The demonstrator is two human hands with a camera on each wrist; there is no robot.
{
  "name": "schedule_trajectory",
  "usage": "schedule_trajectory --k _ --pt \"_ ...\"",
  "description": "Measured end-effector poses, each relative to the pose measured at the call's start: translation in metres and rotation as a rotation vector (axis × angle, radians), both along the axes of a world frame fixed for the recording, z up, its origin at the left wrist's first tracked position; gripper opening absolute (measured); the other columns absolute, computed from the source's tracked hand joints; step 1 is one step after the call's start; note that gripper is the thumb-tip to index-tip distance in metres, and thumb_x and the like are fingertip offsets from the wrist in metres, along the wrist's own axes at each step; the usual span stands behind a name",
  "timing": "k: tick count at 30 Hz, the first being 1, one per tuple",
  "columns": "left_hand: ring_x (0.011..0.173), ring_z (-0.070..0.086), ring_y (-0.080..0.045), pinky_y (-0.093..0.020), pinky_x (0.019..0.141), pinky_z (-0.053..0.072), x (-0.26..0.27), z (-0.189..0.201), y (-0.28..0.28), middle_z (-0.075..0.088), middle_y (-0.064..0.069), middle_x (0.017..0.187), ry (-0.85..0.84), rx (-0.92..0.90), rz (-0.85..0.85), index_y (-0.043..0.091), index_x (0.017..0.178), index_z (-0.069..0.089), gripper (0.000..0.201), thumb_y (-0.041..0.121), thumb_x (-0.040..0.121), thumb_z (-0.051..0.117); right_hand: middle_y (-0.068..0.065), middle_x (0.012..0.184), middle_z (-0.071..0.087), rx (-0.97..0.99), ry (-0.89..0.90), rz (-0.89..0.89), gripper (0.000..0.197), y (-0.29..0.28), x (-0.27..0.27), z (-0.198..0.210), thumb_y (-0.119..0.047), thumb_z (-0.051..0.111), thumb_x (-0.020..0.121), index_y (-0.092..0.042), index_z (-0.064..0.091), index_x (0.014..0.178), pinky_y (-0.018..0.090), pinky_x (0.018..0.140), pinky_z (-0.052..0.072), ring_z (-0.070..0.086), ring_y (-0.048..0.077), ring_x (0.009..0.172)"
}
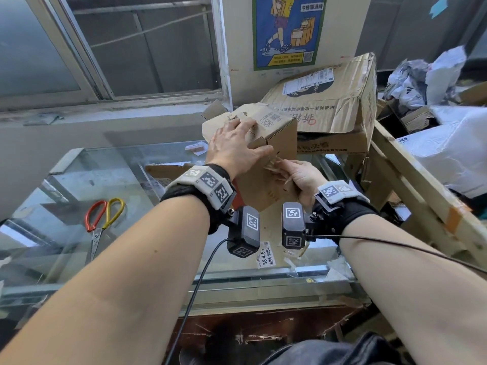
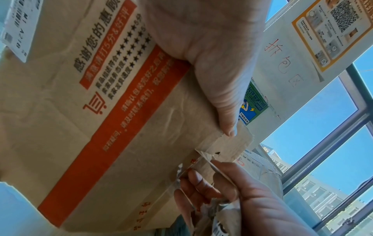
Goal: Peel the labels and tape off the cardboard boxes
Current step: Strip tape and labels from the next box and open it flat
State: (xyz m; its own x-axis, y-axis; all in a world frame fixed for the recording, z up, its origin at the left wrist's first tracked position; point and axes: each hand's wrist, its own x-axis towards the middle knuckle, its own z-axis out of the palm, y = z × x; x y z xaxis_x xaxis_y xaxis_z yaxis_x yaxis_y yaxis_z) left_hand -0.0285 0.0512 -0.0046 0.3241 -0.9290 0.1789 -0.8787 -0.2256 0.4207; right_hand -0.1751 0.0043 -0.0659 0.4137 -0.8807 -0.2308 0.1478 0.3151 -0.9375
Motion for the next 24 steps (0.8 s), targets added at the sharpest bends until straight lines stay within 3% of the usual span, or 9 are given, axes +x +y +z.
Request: schedule_trajectory --k 5,7,10,12,14,17,20,24 --pt "0.143 0.023 -0.023 -0.039 0.115 0.019 0.001 0.000 -0.002 0.026 0.001 0.156 0.006 0.014 0.002 0.039 0.144 0.035 0.072 0.064 0.082 0.060 0.002 0.061 0.067 0.030 -0.001 -0.033 0.014 0.002 0.000 0.000 -0.016 0.068 0.086 -0.002 0.067 0.080 0.018 0.048 0.047 0.058 0.010 0.053" --pt "0.143 0.022 -0.023 -0.040 0.115 0.018 0.001 0.000 -0.003 0.026 0.001 0.156 0.007 0.013 0.006 0.039 0.144 0.035 0.071 0.063 0.083 0.059 0.004 0.064 0.064 0.013 0.079 -0.013 0.019 0.003 0.000 0.003 -0.022 0.070 0.084 -0.004 0.067 0.082 0.020 0.046 0.044 0.054 0.013 0.054" --pt "0.143 0.022 -0.023 -0.040 0.115 0.018 0.002 -0.001 -0.004 0.027 0.001 0.156 0.006 0.009 0.012 0.039 0.144 0.035 0.068 0.062 0.084 0.059 0.006 0.074 0.064 0.028 0.192 0.063 0.022 0.003 -0.001 0.007 -0.028 0.068 0.085 -0.006 0.065 0.091 0.027 0.055 0.048 0.058 0.017 0.063" --pt "0.143 0.022 -0.023 -0.040 0.115 0.018 0.002 0.000 -0.006 0.027 0.001 0.156 0.005 0.010 0.016 0.039 0.144 0.035 0.068 0.061 0.084 0.058 0.012 0.090 0.066 0.008 0.227 0.085 0.021 0.001 0.001 0.009 -0.020 0.060 0.091 -0.002 0.063 0.102 0.037 0.074 0.053 0.062 0.023 0.079" --pt "0.143 0.023 -0.022 -0.040 0.115 0.019 0.002 0.000 -0.007 0.028 0.001 0.156 -0.003 0.013 0.019 0.039 0.144 0.035 0.068 0.061 0.084 0.058 0.017 0.113 0.063 -0.070 0.326 0.090 0.031 -0.002 0.003 0.011 -0.017 0.054 0.095 0.002 0.055 0.120 0.039 0.091 0.048 0.060 0.025 0.095" --pt "0.142 0.024 -0.021 -0.040 0.113 0.022 0.003 0.000 -0.008 0.029 0.002 0.155 -0.012 0.007 0.017 0.039 0.144 0.036 0.067 0.060 0.084 0.058 0.013 0.110 0.063 -0.151 0.494 0.149 0.030 -0.006 0.006 0.016 -0.023 0.055 0.095 -0.005 0.052 0.119 0.031 0.080 0.049 0.063 0.024 0.090" --pt "0.142 0.024 -0.021 -0.040 0.113 0.023 0.002 0.000 -0.010 0.029 0.002 0.155 -0.016 0.012 0.016 0.040 0.143 0.036 0.067 0.060 0.084 0.059 0.017 0.113 0.063 -0.204 0.542 0.165 0.034 -0.014 0.008 0.018 -0.012 0.055 0.092 -0.002 0.054 0.124 0.027 0.073 0.053 0.062 0.028 0.094" --pt "0.142 0.024 -0.021 -0.040 0.113 0.022 0.002 0.001 -0.011 0.030 0.002 0.155 -0.022 0.017 0.019 0.040 0.143 0.037 0.066 0.060 0.084 0.059 0.020 0.109 0.064 -0.166 0.511 0.130 0.031 -0.019 0.011 0.024 -0.006 0.054 0.087 0.000 0.059 0.116 0.046 0.089 0.053 0.062 0.032 0.100"
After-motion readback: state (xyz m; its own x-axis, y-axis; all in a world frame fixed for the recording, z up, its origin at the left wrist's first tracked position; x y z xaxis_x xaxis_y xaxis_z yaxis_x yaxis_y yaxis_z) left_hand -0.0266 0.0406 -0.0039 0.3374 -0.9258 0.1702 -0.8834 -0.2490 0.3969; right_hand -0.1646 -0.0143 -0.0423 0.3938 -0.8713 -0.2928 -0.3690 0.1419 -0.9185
